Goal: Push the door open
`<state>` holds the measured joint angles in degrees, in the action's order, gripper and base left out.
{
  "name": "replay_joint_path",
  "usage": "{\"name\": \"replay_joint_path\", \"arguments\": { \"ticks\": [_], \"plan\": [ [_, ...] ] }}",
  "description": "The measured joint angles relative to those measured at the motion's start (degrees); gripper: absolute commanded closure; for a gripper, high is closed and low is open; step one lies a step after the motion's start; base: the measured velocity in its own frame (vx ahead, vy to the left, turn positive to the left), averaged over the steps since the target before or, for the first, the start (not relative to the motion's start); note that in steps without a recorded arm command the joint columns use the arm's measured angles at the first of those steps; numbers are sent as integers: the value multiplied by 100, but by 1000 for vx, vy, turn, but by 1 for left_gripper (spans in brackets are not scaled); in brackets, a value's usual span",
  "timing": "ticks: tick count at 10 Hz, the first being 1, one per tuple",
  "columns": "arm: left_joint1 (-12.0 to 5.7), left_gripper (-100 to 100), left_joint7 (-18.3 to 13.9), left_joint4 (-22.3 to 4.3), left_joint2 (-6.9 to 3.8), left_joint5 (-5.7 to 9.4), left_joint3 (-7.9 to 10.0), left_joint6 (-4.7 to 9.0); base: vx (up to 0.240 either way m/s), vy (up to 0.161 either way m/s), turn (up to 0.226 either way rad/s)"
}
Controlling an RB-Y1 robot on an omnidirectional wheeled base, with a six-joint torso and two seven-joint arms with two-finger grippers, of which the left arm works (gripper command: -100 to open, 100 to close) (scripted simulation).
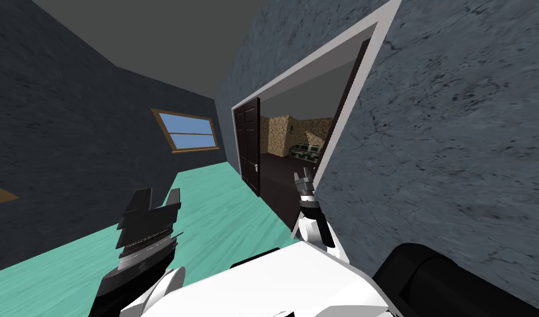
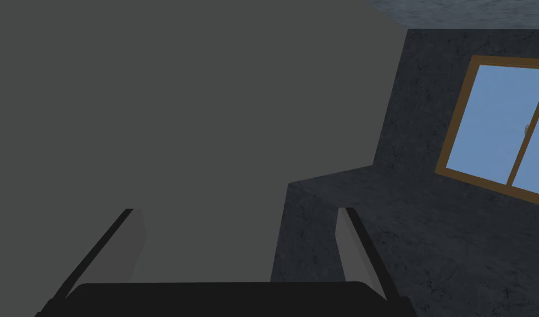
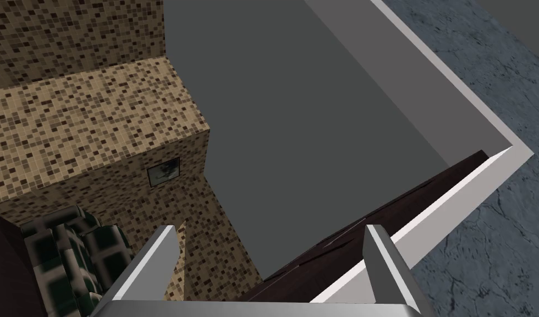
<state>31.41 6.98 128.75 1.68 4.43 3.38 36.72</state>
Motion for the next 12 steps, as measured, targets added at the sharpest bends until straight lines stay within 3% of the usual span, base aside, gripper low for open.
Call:
{"name": "replay_joint_path", "arguments": {
  "ticks": [8,12],
  "plan": [
    [-410,-100,-174,-954,-292,-100,-199,138,113,43,-61],
    [-673,-100,-245,-1450,-383,-165,-313,161,91,45,-59]
  ]
}}
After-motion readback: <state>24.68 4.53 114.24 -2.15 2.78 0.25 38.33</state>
